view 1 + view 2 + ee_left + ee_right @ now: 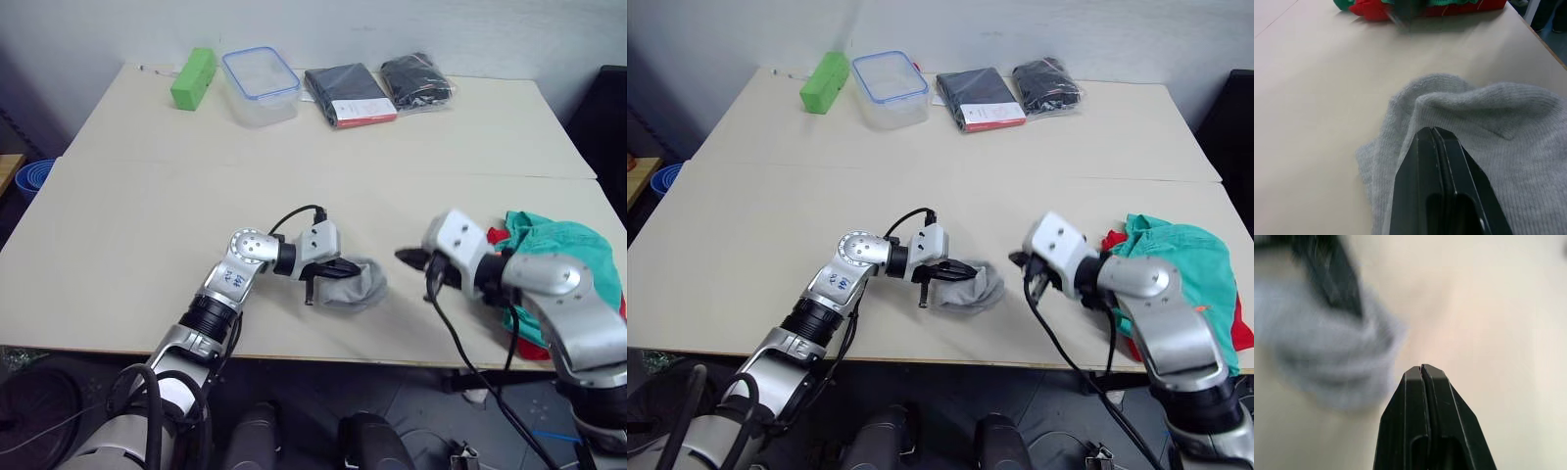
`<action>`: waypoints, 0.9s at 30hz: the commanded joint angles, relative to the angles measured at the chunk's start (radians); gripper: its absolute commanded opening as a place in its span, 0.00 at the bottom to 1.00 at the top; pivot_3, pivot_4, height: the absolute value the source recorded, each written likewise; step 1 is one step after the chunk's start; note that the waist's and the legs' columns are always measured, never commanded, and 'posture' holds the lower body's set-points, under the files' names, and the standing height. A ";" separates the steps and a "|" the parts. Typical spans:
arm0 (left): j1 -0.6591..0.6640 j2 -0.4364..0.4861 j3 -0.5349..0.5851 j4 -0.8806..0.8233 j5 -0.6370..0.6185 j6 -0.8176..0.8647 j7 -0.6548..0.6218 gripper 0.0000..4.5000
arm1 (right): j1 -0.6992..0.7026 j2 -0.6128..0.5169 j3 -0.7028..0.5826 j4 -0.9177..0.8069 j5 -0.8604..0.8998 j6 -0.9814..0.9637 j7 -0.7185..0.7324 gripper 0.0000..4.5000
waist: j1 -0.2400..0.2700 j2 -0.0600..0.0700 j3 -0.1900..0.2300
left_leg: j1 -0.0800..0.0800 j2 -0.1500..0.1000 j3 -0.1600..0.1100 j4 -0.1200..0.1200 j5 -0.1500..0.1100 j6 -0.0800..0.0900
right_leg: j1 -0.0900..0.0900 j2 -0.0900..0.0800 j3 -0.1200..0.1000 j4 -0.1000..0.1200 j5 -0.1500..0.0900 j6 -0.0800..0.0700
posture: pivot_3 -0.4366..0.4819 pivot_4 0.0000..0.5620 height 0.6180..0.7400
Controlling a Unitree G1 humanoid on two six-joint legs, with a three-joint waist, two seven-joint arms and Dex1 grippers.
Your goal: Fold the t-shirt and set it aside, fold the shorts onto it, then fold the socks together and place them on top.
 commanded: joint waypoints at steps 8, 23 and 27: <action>0.006 0.048 0.030 -0.062 -0.038 0.021 -0.047 0.01 | 0.058 0.029 0.205 0.001 -0.042 -0.030 -0.099 0.00 | 0.005 0.000 0.000 | -0.002 -0.003 0.001 0.001 -0.001 0.003 | 0.000 -0.003 0.000 -0.001 0.000 0.001 | 0.48 0.27 1.00; 0.069 0.101 0.030 -0.270 -0.097 0.095 -0.078 0.01 | 0.111 -0.046 0.263 0.213 -0.170 -0.298 -0.053 0.00 | 0.006 0.000 0.000 | 0.001 -0.002 0.001 0.001 0.000 0.002 | 0.001 -0.002 0.000 0.000 0.000 0.001 | 0.48 0.27 1.00; 0.040 0.087 -0.040 -0.147 0.021 0.002 -0.020 0.01 | 0.095 -0.041 0.234 0.198 -0.154 -0.285 -0.054 0.00 | 0.006 0.000 0.000 | 0.001 -0.002 0.001 0.002 0.001 0.003 | 0.002 -0.002 0.000 0.000 0.001 0.001 | 0.48 0.27 1.00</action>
